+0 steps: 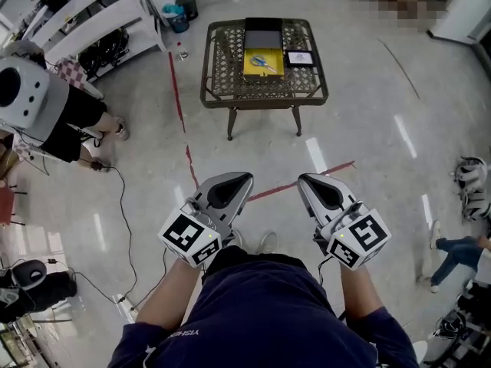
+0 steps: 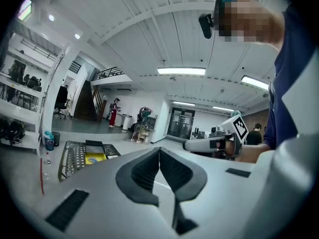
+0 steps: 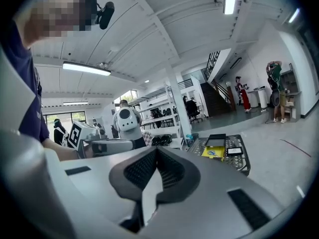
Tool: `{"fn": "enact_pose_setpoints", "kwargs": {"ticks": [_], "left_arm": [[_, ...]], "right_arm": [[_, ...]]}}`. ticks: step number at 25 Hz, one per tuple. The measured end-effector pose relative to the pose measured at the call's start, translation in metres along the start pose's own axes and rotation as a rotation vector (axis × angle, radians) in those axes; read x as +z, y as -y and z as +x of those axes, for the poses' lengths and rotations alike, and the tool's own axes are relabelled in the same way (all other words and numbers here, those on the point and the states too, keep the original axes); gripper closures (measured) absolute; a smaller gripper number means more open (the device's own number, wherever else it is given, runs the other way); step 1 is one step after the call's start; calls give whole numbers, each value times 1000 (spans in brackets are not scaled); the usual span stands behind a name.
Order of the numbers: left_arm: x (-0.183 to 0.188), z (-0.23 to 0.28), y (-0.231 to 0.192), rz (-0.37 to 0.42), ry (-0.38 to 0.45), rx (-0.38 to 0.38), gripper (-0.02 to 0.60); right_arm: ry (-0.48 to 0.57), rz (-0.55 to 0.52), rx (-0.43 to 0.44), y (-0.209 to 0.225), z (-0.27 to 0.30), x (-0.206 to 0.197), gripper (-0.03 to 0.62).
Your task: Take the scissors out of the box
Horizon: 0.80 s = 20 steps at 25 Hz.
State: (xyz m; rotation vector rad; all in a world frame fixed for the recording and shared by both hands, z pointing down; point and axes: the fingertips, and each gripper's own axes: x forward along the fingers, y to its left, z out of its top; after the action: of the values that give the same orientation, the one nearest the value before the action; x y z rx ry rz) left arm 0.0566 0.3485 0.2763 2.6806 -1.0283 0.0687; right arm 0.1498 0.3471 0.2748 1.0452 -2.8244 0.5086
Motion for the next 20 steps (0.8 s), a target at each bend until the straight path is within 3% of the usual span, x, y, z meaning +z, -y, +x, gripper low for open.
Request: {"fn": "enact_pose_setpoints", "kwargs": {"ticks": [10, 20], "left_arm": [[-15, 27, 5, -6, -11, 29, 557], [-13, 45, -32, -26, -10, 43, 557]], "right_arm": [[-17, 12, 17, 31, -13, -13, 576], [-33, 12, 29, 55, 20, -5, 576]]}}
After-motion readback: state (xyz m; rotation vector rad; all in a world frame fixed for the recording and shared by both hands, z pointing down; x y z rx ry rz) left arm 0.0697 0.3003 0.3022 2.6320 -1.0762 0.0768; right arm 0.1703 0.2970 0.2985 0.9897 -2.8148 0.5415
